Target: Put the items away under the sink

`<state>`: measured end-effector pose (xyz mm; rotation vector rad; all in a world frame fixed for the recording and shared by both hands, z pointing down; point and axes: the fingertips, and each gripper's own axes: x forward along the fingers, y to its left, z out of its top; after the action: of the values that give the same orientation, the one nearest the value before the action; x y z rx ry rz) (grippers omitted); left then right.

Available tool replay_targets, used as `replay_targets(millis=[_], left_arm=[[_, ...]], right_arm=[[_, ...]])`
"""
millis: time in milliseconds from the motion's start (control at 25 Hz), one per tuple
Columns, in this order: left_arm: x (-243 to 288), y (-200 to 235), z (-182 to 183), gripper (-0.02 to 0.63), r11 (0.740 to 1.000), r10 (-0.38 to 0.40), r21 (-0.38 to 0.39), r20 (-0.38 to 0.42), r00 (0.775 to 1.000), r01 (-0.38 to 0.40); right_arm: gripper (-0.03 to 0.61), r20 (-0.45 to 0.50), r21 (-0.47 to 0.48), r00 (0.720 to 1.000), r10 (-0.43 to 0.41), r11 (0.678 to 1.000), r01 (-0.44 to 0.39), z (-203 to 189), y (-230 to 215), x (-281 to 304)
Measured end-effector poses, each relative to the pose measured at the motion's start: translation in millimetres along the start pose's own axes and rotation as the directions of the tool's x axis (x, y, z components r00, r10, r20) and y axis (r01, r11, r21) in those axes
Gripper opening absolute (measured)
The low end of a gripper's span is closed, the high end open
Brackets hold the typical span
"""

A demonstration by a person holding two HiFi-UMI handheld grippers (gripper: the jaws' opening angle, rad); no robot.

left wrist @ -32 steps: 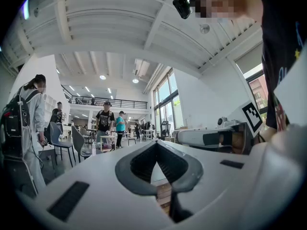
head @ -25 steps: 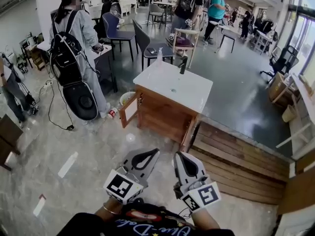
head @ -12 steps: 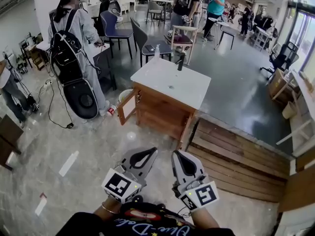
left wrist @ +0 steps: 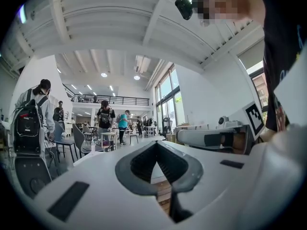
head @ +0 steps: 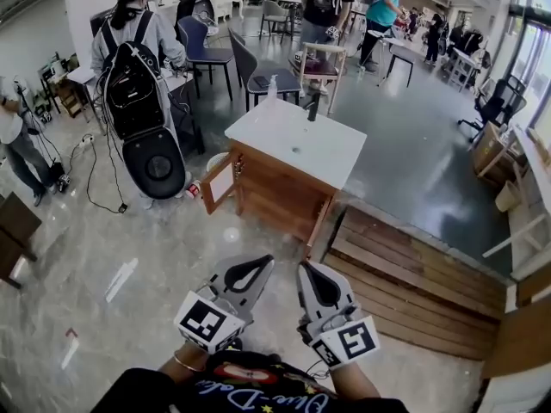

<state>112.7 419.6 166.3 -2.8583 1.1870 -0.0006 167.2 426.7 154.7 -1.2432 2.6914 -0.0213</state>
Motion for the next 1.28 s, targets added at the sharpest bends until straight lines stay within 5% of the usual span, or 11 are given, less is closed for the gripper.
replay_targets(millis=[640,1280], left_arm=[[19,-21,-3,0.008,1.0,0.014,-0.003,0.009,1.0,-0.014],[61,58,-7,0.008,0.998,-0.032,-0.054,0.035,0.999,0.034]], right_arm=[[0.009,-0.001,0.044,1.0,0.014,0.999,-0.014,-3,-22,-22],[0.009,-0.024,0.061,0.998,-0.049,0.997,0.051,-20,-57,49]])
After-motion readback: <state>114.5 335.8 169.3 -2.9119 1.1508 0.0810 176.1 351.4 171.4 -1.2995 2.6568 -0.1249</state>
